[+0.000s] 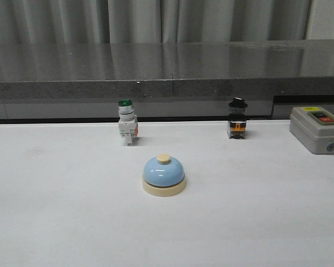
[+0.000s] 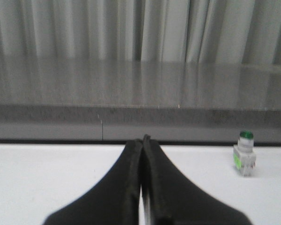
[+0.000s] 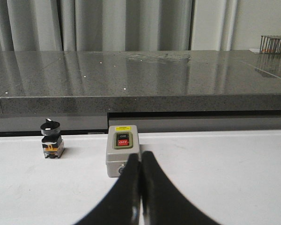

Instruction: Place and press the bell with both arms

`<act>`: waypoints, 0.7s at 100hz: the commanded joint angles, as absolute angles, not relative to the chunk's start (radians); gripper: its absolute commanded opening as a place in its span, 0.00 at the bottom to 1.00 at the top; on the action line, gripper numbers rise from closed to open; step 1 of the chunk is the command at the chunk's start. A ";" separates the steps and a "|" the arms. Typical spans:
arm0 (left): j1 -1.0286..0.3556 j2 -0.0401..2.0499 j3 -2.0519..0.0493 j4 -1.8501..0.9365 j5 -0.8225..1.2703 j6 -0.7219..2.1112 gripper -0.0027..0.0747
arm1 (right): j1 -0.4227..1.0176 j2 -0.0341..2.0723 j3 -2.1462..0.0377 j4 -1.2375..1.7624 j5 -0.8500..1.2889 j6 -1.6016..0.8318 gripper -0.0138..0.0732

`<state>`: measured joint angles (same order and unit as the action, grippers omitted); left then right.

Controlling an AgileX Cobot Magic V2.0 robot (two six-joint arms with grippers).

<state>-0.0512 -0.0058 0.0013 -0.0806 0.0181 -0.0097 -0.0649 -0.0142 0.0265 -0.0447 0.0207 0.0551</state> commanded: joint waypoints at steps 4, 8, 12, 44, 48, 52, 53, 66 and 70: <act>-0.042 -0.037 0.043 -0.078 -0.069 -0.020 0.01 | -0.063 -0.028 0.011 -0.056 -0.069 0.055 0.09; -0.041 -0.037 0.043 -0.078 -0.064 -0.020 0.01 | -0.063 -0.028 0.011 -0.056 -0.069 0.055 0.09; -0.041 -0.037 0.043 -0.078 -0.064 -0.020 0.01 | -0.063 -0.028 0.011 -0.056 -0.069 0.055 0.09; -0.041 -0.036 0.043 -0.078 -0.066 -0.020 0.01 | -0.063 -0.028 0.011 -0.056 -0.069 0.055 0.09; -0.041 -0.036 0.043 -0.078 -0.066 -0.020 0.01 | -0.063 -0.028 0.011 -0.056 -0.069 0.055 0.09; -0.041 -0.036 0.043 -0.078 -0.066 -0.020 0.01 | -0.063 -0.028 0.011 -0.056 -0.069 0.055 0.09; -0.041 -0.036 0.043 -0.078 -0.066 -0.020 0.01 | -0.063 -0.028 0.011 -0.056 -0.069 0.055 0.09; -0.041 -0.036 0.043 -0.078 -0.066 -0.020 0.01 | -0.063 -0.028 0.011 -0.056 -0.069 0.055 0.09; -0.041 -0.036 0.043 -0.078 -0.066 -0.020 0.01 | -0.063 -0.028 0.011 -0.056 -0.069 0.055 0.09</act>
<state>-0.0431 -0.0058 0.0013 -0.0787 0.0077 -0.0097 -0.0649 -0.0142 0.0265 -0.0447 0.0207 0.0551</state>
